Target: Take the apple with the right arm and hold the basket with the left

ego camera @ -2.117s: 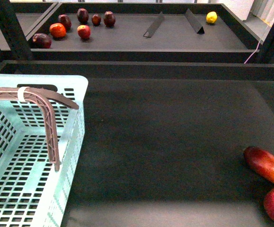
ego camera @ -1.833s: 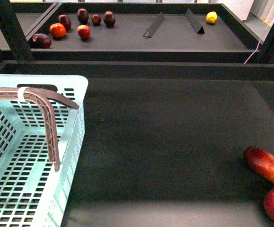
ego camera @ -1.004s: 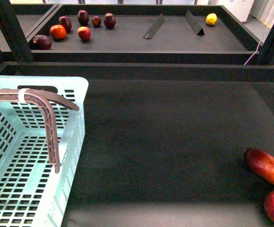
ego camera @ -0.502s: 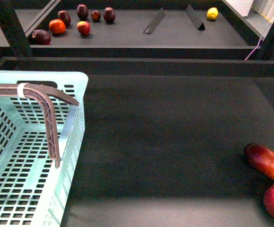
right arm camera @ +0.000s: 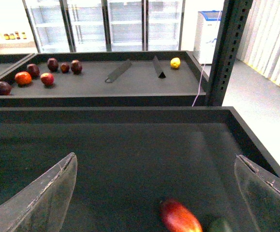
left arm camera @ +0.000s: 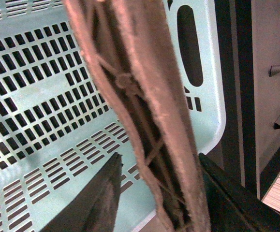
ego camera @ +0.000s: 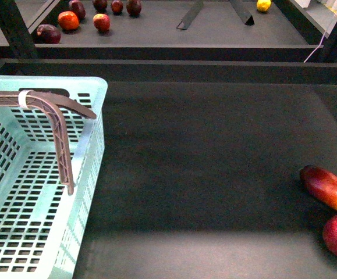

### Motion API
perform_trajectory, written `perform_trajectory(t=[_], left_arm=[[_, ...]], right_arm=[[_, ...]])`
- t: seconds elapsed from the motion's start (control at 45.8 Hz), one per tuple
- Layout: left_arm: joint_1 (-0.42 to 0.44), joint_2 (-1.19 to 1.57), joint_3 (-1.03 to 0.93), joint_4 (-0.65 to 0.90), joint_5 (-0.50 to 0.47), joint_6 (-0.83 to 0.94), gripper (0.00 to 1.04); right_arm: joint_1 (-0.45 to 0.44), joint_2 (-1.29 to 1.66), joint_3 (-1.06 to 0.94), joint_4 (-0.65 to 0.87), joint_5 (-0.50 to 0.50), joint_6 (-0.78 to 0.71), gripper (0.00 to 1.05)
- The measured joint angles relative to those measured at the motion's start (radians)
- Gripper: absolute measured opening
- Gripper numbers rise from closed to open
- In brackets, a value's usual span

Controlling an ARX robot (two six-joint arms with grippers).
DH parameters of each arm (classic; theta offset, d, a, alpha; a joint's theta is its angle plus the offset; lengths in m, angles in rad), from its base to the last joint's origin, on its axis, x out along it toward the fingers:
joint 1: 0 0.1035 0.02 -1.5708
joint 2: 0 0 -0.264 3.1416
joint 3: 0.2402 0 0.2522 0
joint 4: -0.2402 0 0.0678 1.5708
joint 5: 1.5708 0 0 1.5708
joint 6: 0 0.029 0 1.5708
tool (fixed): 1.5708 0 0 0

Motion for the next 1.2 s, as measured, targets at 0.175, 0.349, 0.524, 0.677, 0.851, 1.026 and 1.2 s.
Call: perform_trajectory(t=[0.175,0.349,0.524,0.677,0.851,1.026,1.2], left_arm=[[-0.001,-0.003,0.018,-0.008,0.008,-0.036,0.17],[-0.019,-0.053,0.018,-0.042,0.029,-0.03,0.11],[-0.069,-0.139,0.046,-0.122,0.032,-0.035,0.1],[-0.193,-0.196,0.155,-0.166,0.022,-0.029,0.1],[-0.366,-0.201,0.282,-0.221,-0.008,0.002,0.1],[-0.523,-0.201,0.334,-0.253,-0.023,-0.004,0.1],[-0.631,-0.198,0.365,-0.267,-0.061,-0.009,0.1]], right_arm=[[0.0,0.0,0.0,0.0,0.0,0.0,0.96],[0.0,0.0,0.0,0.0,0.0,0.0,0.96],[0.0,0.0,0.0,0.0,0.0,0.0,0.96],[0.0,0.0,0.0,0.0,0.0,0.0,0.96],[0.0,0.0,0.0,0.0,0.0,0.0,0.96],[0.0,0.0,0.0,0.0,0.0,0.0,0.96],[0.0,0.0,0.0,0.0,0.0,0.0,0.96]])
